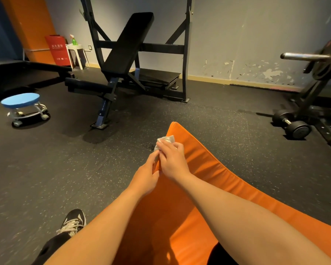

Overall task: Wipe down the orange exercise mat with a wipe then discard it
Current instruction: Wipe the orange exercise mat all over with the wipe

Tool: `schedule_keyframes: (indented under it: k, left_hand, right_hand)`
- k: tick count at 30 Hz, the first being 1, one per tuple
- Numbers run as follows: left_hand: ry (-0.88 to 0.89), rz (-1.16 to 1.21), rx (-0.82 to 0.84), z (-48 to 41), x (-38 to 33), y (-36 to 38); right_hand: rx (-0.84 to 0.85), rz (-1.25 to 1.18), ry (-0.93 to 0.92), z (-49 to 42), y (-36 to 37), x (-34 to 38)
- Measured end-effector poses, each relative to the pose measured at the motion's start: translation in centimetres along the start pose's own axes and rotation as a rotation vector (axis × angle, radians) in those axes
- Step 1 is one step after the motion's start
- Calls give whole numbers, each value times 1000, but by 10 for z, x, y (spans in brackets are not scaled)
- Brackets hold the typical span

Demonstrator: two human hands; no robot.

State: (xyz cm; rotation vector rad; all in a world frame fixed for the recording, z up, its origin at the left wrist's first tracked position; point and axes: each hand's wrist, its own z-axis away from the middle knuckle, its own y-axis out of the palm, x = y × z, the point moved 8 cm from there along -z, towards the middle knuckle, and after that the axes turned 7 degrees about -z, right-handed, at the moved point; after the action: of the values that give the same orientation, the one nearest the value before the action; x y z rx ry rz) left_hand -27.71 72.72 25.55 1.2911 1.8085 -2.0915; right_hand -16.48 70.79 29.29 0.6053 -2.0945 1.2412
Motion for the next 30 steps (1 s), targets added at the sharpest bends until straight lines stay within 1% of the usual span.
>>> schedule_keyframes:
  k: [4, 7, 9, 11, 14, 16, 17, 19, 21, 25, 27, 30]
  left_hand:
    - [-32, 71, -29, -3, 8, -4]
    - [-9, 79, 36, -2, 9, -1]
    - [-2, 38, 90, 1, 11, 3]
    - [-20, -15, 106, 2, 16, 5]
    - [-37, -7, 44, -1, 21, -1]
    - [-28, 21, -12, -4, 20, -7]
    - [-14, 35, -34, -4, 17, -10]
    - [20, 51, -61, -4, 10, -14]
    - [38, 62, -84, -3, 7, -16]
    - [11, 77, -144, -3, 12, -20]
    - [5, 96, -156, -4, 14, -20]
    - [30, 120, -125, -8, 12, -20]
  right_hand:
    - [11, 16, -14, -11, 0, -3]
    - [-2, 31, 56, -21, -10, -12]
    - [23, 27, 64, -15, -6, -14]
    - [66, 33, 45, -4, 6, -15]
    - [77, 24, -63, 5, 15, -12]
    - [45, -4, -91, -4, 9, -9]
    - [16, -4, -81, -12, 3, -9]
    - [-53, 10, 14, -28, -12, -15]
    - [-60, -1, 100, -32, -15, -25]
    - [56, -37, 80, -7, 5, -25]
    - [63, -67, 67, -2, 6, -25]
    - [13, -53, 89, -15, -5, -29]
